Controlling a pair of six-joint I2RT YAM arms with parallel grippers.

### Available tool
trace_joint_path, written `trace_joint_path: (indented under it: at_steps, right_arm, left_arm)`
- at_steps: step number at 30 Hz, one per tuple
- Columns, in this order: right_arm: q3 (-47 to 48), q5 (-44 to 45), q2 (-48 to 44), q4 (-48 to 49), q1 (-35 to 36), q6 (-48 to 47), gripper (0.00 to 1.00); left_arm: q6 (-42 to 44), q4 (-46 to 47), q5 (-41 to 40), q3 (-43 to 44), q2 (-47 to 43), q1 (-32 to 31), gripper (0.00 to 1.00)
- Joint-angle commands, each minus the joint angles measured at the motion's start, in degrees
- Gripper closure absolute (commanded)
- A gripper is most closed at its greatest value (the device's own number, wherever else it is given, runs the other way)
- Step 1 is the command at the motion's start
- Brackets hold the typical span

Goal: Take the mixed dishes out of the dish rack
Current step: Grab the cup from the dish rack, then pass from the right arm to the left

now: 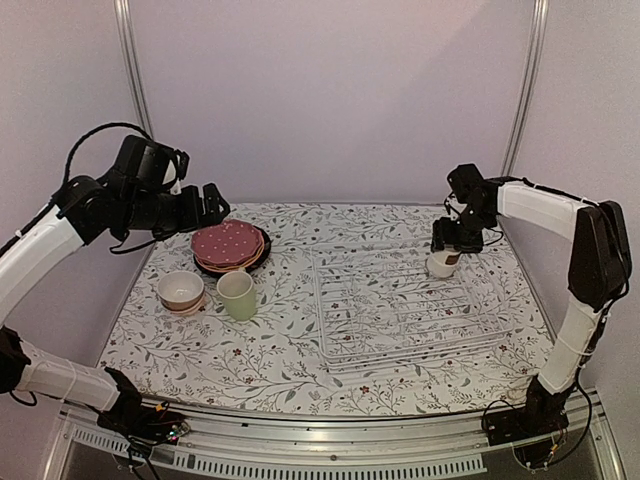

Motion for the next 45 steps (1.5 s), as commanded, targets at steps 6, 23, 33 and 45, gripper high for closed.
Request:
trace_joint_path:
  at_steps: [6, 23, 33, 45]
  right_arm:
    - [1.6, -9.1, -8.2, -1.6, -0.2, 0.9, 0.44]
    - [3.0, -34.0, -21.5, 8.0, 4.9, 8.8, 0.48]
    - [2.7, -40.9, -24.1, 22.8, 13.1, 15.5, 0.48]
    - [2.7, -42.6, -22.4, 29.8, 20.4, 17.4, 0.48]
  left_arm:
    - [3.0, 8.7, 4.4, -4.5, -3.0, -0.7, 0.0]
    - [2.6, 30.7, 33.2, -9.5, 0.0, -2.8, 0.04]
    - [-3.5, 45.6, 38.4, -11.1, 3.3, -7.4, 0.14]
    - [-4.9, 53.4, 41.3, -8.5, 9.0, -14.0, 0.34]
